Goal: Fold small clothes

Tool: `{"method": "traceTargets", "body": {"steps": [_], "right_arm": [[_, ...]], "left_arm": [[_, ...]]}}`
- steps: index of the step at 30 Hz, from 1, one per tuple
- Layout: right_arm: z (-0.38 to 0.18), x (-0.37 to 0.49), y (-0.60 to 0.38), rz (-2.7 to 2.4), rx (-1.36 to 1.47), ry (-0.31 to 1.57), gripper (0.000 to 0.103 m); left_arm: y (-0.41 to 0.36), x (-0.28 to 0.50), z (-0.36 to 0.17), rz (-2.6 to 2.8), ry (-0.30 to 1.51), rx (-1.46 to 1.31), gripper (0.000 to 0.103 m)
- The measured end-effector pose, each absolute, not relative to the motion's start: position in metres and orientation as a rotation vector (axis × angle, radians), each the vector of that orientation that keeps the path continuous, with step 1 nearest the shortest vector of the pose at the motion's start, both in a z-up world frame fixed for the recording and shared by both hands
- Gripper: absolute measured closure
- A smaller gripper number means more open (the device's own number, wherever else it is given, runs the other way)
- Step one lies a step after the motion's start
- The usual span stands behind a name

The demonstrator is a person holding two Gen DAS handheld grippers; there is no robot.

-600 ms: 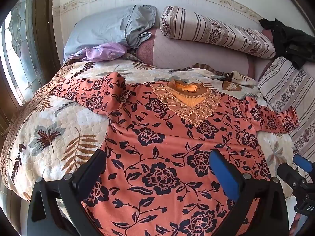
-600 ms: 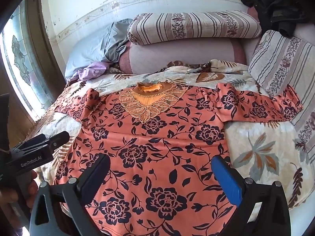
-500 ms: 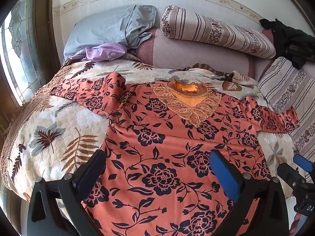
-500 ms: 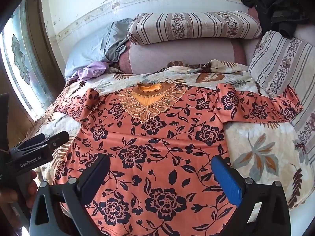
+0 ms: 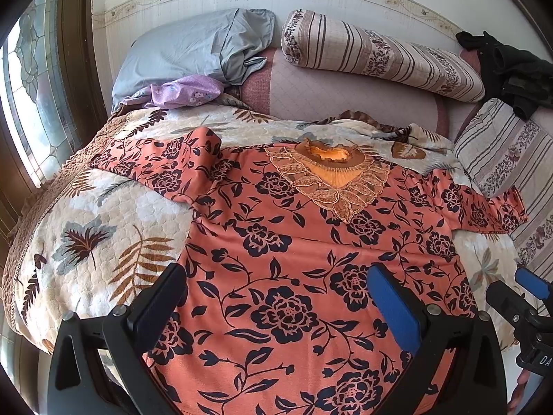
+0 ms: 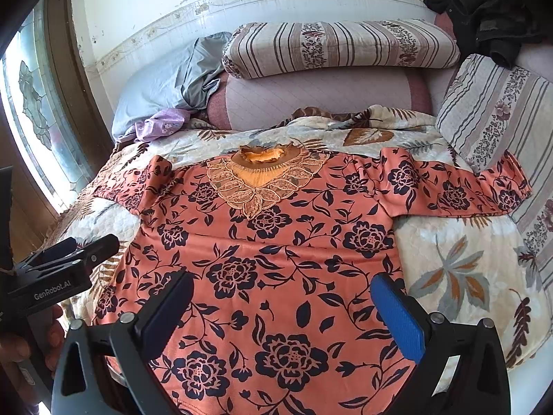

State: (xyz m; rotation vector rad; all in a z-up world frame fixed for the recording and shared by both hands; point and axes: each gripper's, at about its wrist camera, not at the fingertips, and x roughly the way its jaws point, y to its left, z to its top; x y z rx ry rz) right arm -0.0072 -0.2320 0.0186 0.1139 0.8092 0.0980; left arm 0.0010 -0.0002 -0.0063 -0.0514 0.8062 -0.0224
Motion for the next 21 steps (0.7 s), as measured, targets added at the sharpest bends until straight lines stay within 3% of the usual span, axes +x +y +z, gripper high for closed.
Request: {"method": "traceTargets", "body": {"steps": [21], "right_arm": [[0.0204,-0.0066,-0.2331,0.072,0.085,0.82,0.0]], "left_arm": [[-0.0036,-0.0003,-0.004,-0.025,0.804,-0.044,0.0]]}}
